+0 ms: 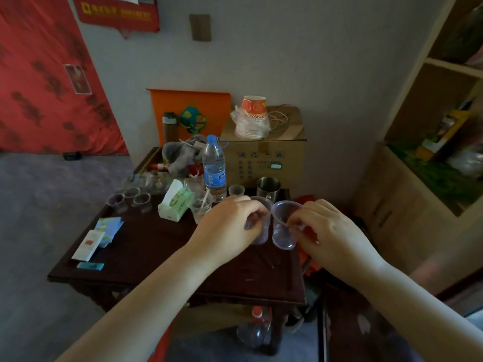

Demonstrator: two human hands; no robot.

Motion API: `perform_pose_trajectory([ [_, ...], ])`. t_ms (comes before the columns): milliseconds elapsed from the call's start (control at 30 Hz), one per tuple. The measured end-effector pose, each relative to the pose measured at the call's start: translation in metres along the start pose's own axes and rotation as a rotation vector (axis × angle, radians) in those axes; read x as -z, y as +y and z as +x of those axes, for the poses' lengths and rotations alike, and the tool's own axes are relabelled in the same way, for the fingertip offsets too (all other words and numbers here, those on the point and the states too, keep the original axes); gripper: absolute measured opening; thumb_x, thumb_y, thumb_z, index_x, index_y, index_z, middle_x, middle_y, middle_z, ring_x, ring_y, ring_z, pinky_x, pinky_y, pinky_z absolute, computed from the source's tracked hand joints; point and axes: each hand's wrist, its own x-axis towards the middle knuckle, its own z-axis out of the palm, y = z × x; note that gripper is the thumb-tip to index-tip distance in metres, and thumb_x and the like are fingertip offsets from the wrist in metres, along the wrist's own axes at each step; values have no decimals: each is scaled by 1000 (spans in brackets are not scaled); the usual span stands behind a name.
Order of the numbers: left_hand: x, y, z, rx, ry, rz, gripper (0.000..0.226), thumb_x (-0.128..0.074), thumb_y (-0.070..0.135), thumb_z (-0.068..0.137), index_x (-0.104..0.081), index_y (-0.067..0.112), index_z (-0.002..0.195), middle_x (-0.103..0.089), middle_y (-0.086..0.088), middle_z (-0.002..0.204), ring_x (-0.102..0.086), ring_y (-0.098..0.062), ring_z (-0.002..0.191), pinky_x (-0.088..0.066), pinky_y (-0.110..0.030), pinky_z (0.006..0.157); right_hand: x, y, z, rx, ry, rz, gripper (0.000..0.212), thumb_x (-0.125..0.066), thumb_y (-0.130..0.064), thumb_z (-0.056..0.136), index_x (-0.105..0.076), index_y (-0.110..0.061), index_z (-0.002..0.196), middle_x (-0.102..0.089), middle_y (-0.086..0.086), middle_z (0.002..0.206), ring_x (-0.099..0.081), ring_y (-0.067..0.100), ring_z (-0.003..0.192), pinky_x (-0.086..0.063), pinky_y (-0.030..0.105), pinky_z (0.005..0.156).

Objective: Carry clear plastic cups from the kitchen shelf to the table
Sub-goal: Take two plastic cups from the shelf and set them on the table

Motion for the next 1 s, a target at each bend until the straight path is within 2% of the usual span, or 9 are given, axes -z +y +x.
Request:
perform_pose_trajectory([
  [100,-9,-41,29,-18,-32,-7,16,-58,23,80,-64,28,95,-43,24,72,-39,3,78,-31,-10,61,-24,17,33,-51,-22,16,11,-57,-28,86,-63,-20,89,-59,-10,88,-50,10,85,-41,20,70],
  [200,-22,-74,56,-19,-78,-32,14,-59,25,80,-63,31,92,-45,25,72,-40,3,76,-31,-10,60,-47,35,55,-110,-48,48,10,-61,-24,84,-65,-19,92,-61,-9,89,-52,11,87,-46,23,72],
  [333,-47,-106,80,-3,-161,-102,14,-58,26,81,-62,31,93,-47,23,75,-45,0,76,-38,-18,62,-75,61,70,-160,-109,85,13,-61,-21,86,-67,-18,98,-63,-8,93,-53,10,92,-46,22,75],
  [467,-76,-133,98,20,-193,-132,16,-59,33,83,-60,34,99,-48,28,77,-47,6,79,-33,-11,60,-98,94,86,-183,-174,119,14,-60,-20,86,-67,-18,98,-65,-7,95,-53,10,91,-47,23,76],
  [600,-111,-161,115,101,-205,-111,14,-57,35,84,-60,35,98,-46,29,76,-45,7,79,-31,-11,59,-128,137,103,-187,-278,157,13,-59,-22,87,-67,-20,96,-64,-6,95,-54,10,91,-47,26,75],
  [733,-153,-186,123,236,-209,-109,9,-58,30,82,-63,30,90,-52,23,81,-50,1,80,-35,-10,60,-165,180,114,-161,-399,99,17,-52,-27,91,-65,-20,98,-63,-6,99,-53,10,96,-48,29,75],
  [867,-191,-202,128,346,-226,-90,7,-58,27,82,-64,30,84,-61,12,84,-55,-4,78,-47,-26,62,-198,213,119,-88,-526,68,22,-47,-26,94,-64,-15,102,-61,-2,101,-50,13,102,-46,30,77],
  [1000,-220,-214,130,401,-217,-45,7,-57,22,83,-64,26,84,-64,10,86,-54,-8,83,-42,-25,61,-226,235,122,-39,-623,59,24,-45,-25,94,-61,-13,106,-60,3,103,-49,18,103,-48,36,77],
])
